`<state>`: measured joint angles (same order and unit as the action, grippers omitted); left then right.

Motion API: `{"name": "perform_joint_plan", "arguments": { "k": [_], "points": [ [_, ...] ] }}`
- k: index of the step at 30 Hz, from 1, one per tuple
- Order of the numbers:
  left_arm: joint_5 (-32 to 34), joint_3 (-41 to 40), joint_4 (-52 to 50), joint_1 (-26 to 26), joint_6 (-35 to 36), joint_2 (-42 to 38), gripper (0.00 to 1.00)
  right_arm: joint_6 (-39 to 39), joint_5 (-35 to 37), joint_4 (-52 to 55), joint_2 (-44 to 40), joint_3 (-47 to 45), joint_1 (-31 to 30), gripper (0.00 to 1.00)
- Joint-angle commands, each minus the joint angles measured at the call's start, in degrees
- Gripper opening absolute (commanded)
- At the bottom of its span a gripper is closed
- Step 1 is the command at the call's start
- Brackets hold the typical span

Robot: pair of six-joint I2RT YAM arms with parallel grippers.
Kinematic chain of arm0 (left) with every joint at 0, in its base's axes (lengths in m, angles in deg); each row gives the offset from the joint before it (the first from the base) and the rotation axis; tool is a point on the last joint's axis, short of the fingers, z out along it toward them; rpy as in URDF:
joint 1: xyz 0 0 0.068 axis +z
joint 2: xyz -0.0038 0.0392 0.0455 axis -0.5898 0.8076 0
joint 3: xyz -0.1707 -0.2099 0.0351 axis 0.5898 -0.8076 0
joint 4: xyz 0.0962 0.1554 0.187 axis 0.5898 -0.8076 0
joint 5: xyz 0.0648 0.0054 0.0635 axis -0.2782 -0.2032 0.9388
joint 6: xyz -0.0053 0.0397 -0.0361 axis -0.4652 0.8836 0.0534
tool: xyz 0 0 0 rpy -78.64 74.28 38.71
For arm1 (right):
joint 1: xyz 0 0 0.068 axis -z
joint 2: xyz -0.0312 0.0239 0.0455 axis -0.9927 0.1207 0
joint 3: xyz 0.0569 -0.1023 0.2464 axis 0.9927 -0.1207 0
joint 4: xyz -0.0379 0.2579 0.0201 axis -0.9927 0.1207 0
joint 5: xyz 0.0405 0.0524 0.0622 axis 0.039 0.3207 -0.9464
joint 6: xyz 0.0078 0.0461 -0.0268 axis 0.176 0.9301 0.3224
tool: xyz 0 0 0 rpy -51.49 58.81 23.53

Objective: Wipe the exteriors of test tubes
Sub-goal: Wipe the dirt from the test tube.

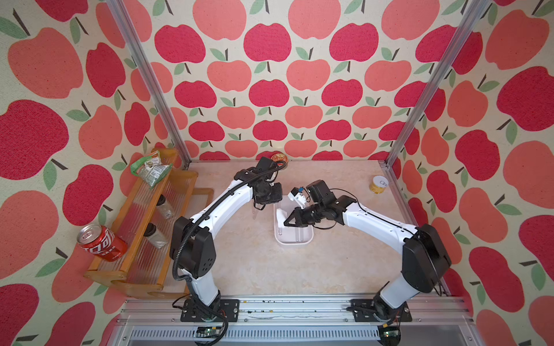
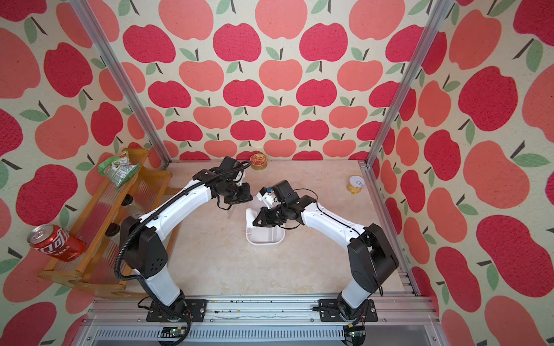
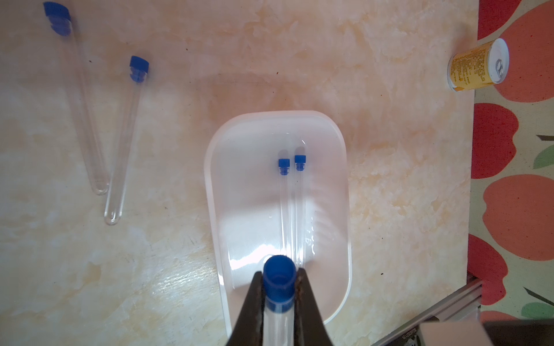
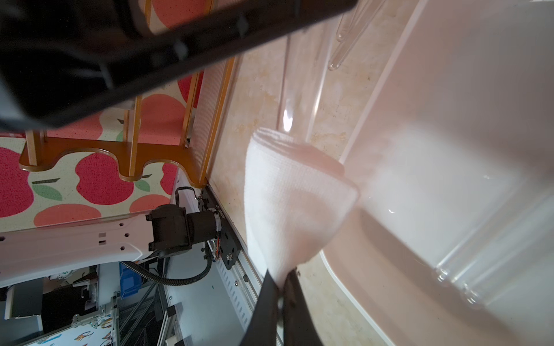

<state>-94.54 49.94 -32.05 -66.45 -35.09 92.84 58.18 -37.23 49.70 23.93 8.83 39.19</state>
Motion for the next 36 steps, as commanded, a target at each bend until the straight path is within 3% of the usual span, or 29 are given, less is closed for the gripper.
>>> {"name": "perform_joint_plan", "arguments": {
  "k": [1,8,24,36],
  "points": [
    [-0.92,-1.02,1.67,-0.13,-1.05,-1.45,0.11,0.24,1.60,0.95,-2.05,-1.53,-1.30,0.00],
    [-1.49,-1.57,1.92,-0.41,-1.22,-2.02,0.11,-0.47,4.09,2.38,-2.52,-1.20,-0.89,0.00],
    [-1.49,-3.24,2.56,-1.16,-2.03,-3.93,0.12,-2.54,3.79,7.25,3.37,9.40,3.26,0.00],
    [-2.05,-2.10,2.91,-0.81,-2.27,-3.76,0.12,0.00,3.97,4.53,-2.02,1.21,0.45,0.00]
  ]
}}
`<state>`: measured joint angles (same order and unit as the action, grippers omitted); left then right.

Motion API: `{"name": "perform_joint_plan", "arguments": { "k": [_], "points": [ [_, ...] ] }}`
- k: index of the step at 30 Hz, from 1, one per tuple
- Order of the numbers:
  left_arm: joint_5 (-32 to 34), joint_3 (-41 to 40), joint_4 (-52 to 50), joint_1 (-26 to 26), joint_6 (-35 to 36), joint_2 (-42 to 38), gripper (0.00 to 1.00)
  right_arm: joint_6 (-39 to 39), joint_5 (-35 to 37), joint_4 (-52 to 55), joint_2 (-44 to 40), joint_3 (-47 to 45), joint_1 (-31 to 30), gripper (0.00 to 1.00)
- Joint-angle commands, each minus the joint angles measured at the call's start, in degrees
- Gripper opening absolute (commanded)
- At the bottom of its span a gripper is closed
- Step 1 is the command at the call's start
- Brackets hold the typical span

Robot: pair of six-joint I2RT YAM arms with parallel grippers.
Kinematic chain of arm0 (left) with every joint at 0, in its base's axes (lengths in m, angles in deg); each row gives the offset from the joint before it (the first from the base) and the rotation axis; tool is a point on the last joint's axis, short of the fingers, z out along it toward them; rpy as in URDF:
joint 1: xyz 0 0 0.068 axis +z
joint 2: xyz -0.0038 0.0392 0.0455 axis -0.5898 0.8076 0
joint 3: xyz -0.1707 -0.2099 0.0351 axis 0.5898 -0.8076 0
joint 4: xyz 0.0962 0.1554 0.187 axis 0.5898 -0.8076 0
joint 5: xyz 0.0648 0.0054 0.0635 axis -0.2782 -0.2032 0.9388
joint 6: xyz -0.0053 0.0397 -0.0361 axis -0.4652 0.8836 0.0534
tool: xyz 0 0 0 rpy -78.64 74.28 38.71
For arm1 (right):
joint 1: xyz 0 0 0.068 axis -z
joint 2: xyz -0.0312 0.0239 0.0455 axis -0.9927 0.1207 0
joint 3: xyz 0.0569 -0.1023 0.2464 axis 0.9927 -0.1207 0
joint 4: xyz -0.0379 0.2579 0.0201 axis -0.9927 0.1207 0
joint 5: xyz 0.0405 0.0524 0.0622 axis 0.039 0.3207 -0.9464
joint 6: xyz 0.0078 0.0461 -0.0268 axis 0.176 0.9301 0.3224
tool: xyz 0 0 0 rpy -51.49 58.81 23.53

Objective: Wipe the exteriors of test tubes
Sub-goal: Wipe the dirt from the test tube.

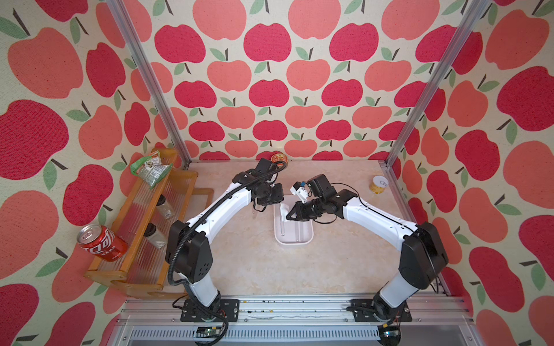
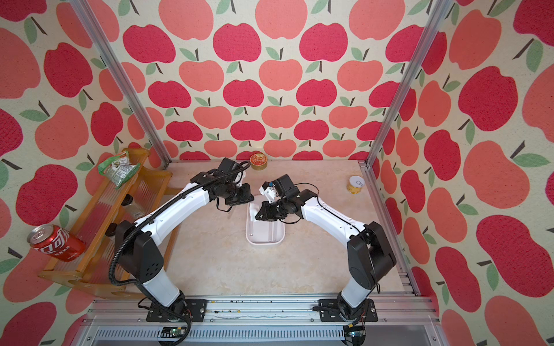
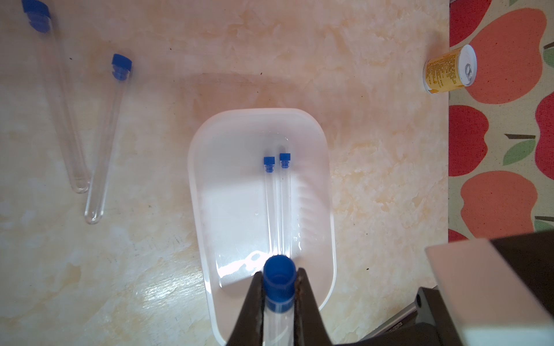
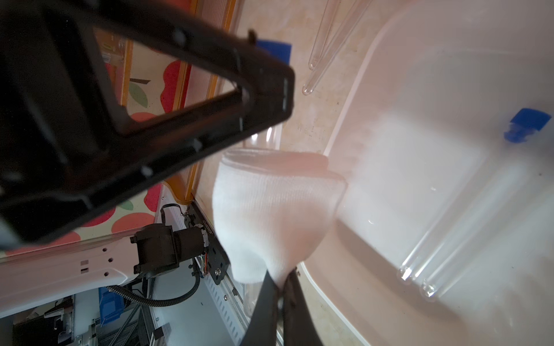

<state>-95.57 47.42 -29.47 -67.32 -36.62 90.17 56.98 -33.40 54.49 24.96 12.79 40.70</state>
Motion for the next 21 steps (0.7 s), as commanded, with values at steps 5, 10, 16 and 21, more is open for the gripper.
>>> {"name": "perform_joint_plan", "arguments": {
  "k": [5,10,16,21],
  "points": [
    [-1.60,0.50,1.03,0.06,-1.19,-1.08,0.12,2.92,1.08,-1.57,-6.84,-8.38,-3.14,0.00],
    [-2.00,0.86,1.01,0.06,-1.16,-1.05,0.12,4.04,1.58,-2.33,-9.93,-11.66,-3.86,0.00],
    [-3.12,0.50,1.64,-0.06,-1.68,-1.05,0.12,2.79,2.05,-1.33,-8.69,-9.77,-3.51,0.00],
    [-3.77,-0.25,2.21,-0.26,-2.17,-1.76,0.12,1.69,2.22,0.18,-6.41,-5.71,-2.07,0.00]
  ]
}}
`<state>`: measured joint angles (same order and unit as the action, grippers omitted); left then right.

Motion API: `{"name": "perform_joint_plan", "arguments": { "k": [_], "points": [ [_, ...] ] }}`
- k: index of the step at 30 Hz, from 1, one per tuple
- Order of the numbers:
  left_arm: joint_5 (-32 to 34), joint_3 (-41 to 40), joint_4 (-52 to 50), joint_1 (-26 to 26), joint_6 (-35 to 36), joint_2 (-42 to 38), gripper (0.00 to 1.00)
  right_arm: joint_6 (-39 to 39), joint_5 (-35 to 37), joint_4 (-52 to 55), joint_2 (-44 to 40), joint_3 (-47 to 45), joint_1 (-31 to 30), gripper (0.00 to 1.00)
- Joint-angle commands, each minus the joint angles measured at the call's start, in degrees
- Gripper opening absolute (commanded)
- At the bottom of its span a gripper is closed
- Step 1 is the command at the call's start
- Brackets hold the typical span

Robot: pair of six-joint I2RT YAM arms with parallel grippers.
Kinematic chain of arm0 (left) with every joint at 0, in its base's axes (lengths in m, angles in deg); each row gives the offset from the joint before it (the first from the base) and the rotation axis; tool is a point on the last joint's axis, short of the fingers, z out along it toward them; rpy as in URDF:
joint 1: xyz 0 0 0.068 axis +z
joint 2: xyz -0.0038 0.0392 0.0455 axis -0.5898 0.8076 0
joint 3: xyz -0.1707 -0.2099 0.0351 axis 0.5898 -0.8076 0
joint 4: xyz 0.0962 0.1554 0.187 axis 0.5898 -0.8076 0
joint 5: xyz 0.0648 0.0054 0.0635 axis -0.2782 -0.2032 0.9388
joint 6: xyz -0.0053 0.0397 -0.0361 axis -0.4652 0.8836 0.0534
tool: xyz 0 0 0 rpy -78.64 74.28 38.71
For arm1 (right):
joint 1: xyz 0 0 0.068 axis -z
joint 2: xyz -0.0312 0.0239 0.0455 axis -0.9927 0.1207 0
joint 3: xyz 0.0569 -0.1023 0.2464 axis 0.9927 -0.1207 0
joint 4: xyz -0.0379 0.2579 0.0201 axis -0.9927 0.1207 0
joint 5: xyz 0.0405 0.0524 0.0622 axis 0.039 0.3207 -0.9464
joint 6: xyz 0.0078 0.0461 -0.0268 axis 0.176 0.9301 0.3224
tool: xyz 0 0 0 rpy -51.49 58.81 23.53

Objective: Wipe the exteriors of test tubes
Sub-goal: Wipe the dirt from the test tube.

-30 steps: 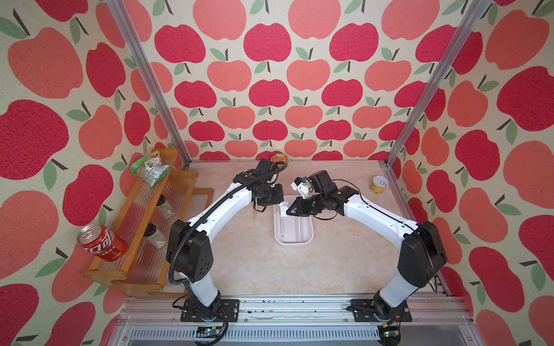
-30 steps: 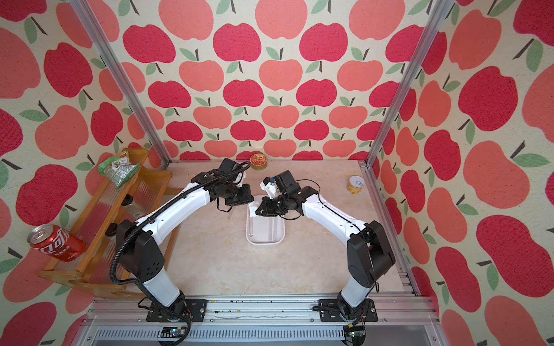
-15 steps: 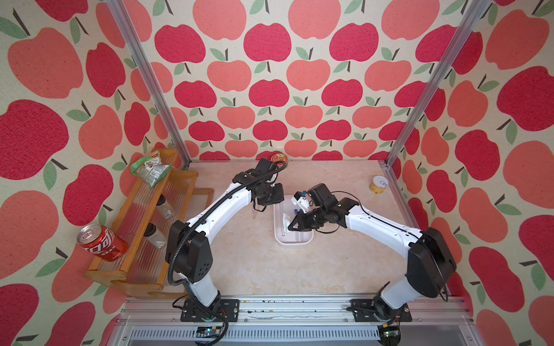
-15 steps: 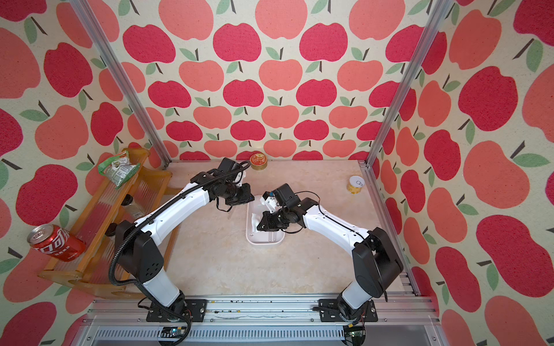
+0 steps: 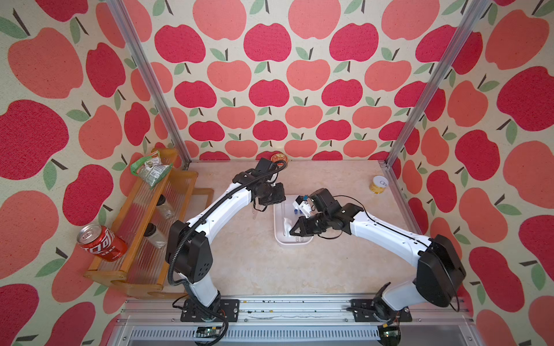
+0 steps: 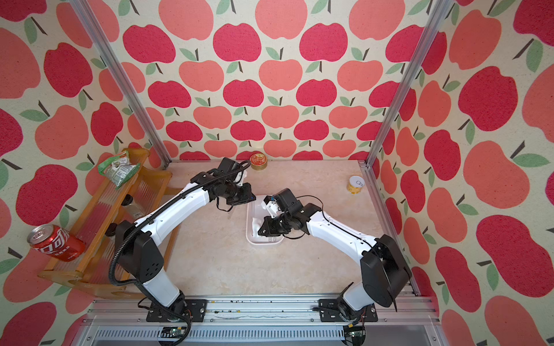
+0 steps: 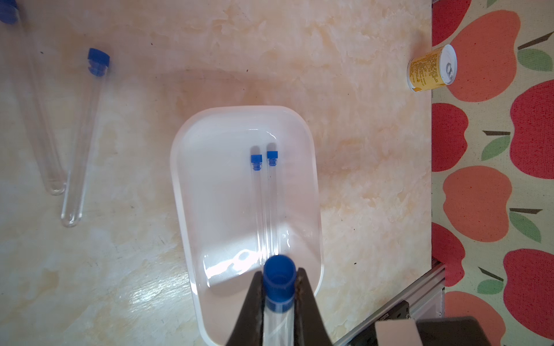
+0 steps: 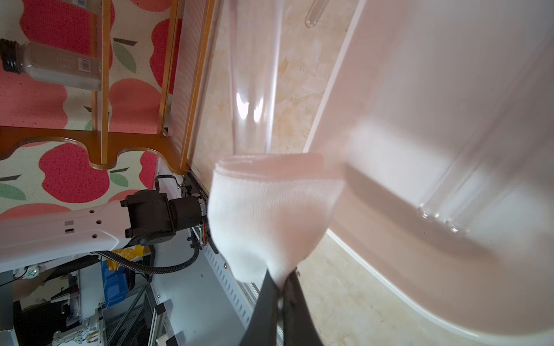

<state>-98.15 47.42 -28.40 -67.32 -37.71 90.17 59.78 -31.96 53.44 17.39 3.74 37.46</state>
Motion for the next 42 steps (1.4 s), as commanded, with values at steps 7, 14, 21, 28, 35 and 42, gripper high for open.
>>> {"name": "perform_joint_plan", "arguments": {
  "k": [7,14,21,28,35,42],
  "points": [
    [-2.10,-1.25,1.78,-0.28,-1.24,-2.29,0.12,-3.15,0.52,4.79,5.57,10.57,3.86,0.00],
    [-2.58,-1.69,2.18,-0.22,-1.49,-2.62,0.12,-3.59,0.44,5.95,8.02,14.45,5.10,0.00],
    [-2.33,-1.44,2.25,-0.18,-1.34,-2.38,0.13,-3.77,-0.18,5.78,6.39,11.84,4.05,0.00],
    [-2.20,-1.43,2.32,0.00,-1.28,-2.28,0.12,-2.63,0.80,4.89,2.28,5.92,2.25,0.00],
    [-2.46,-1.19,2.18,0.19,-1.08,-2.37,0.12,-1.22,1.14,3.60,-0.82,0.95,-0.28,0.00],
    [-3.24,-1.15,2.38,0.07,-1.39,-2.63,0.13,-3.04,2.54,5.66,-0.29,3.25,0.67,0.00]
  ]
}}
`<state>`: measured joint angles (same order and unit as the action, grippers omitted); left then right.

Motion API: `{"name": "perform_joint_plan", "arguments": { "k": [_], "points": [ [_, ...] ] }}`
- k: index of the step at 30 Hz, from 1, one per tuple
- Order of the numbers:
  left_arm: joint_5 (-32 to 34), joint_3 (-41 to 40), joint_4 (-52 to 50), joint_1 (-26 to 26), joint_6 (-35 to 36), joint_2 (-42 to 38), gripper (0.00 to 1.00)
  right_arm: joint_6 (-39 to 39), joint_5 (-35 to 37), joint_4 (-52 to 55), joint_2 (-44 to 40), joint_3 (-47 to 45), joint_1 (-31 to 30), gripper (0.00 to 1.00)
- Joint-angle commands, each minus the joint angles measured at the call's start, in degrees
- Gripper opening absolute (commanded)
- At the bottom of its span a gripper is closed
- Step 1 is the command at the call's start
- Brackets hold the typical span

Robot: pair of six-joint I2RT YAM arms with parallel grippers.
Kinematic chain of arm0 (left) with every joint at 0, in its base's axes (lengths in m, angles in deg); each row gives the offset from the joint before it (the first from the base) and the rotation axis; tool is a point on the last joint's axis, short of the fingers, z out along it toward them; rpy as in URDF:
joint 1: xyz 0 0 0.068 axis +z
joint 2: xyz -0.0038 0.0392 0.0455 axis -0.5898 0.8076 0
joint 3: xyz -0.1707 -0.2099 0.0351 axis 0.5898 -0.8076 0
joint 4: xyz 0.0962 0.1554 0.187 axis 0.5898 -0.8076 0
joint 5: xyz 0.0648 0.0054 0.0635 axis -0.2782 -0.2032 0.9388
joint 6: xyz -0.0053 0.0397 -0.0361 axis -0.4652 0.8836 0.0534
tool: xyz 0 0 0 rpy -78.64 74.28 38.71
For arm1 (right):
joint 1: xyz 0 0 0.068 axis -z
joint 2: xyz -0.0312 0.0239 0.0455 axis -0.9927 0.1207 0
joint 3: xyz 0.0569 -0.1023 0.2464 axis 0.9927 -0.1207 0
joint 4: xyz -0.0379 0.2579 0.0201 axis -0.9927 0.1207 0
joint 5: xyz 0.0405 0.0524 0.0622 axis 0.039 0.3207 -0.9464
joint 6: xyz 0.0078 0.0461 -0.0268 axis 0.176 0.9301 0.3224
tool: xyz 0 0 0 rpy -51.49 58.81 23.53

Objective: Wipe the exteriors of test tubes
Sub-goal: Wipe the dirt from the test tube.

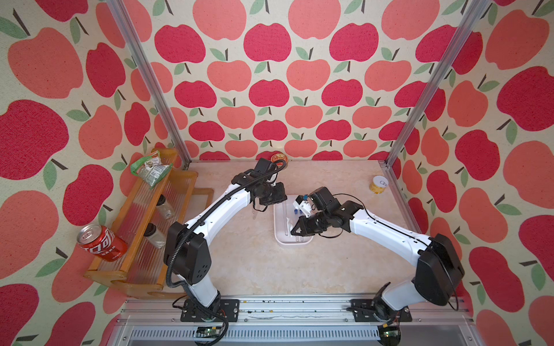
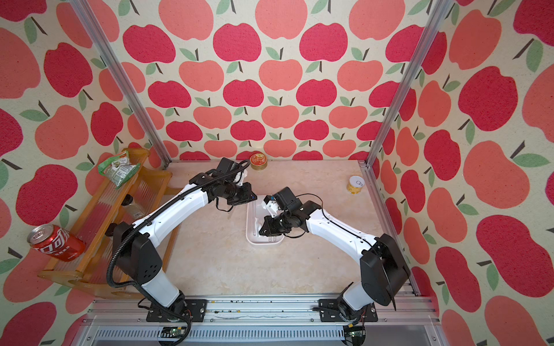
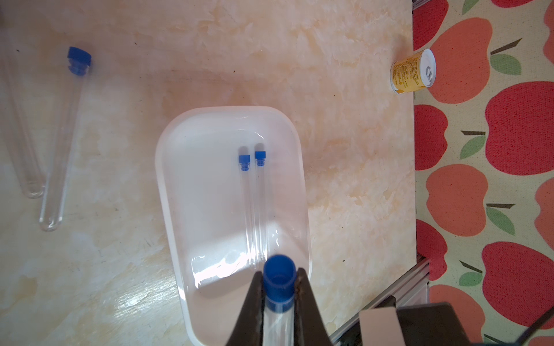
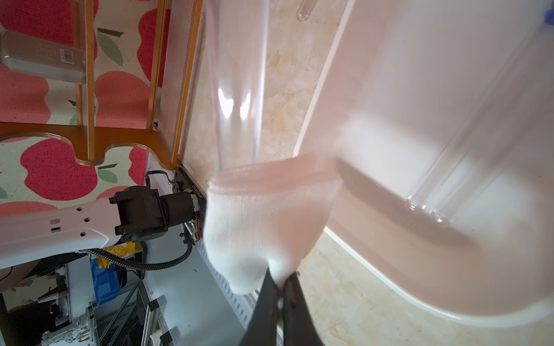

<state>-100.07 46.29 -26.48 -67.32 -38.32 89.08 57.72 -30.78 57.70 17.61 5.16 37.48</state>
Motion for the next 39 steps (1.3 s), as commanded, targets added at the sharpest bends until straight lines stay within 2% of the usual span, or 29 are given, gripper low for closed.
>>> {"name": "perform_joint_plan", "arguments": {
  "k": [1,11,17,20,29,39],
  "points": [
    [-1.46,-0.11,0.54,0.06,-0.90,-1.61,0.13,-1.21,1.31,1.44,-0.02,2.47,1.03,0.00],
    [-2.37,-1.96,1.47,-0.71,-1.87,-2.90,0.12,-5.12,1.46,5.11,7.65,12.84,4.62,0.00],
    [-2.40,-2.84,1.80,-0.82,-2.28,-3.94,0.13,-8.87,14.39,12.72,10.11,16.62,4.32,0.00],
    [-2.38,-2.95,1.82,-0.90,-2.30,-4.01,0.13,-9.72,18.13,14.47,9.59,16.70,3.32,0.00],
    [-3.01,-3.07,2.49,-0.91,-2.45,-3.00,0.13,-6.78,5.12,6.27,3.78,10.77,3.39,0.00],
    [-3.26,-3.37,2.61,-1.26,-2.39,-2.60,0.13,-3.30,-2.65,1.56,1.91,9.54,5.84,0.00]
  ]
}}
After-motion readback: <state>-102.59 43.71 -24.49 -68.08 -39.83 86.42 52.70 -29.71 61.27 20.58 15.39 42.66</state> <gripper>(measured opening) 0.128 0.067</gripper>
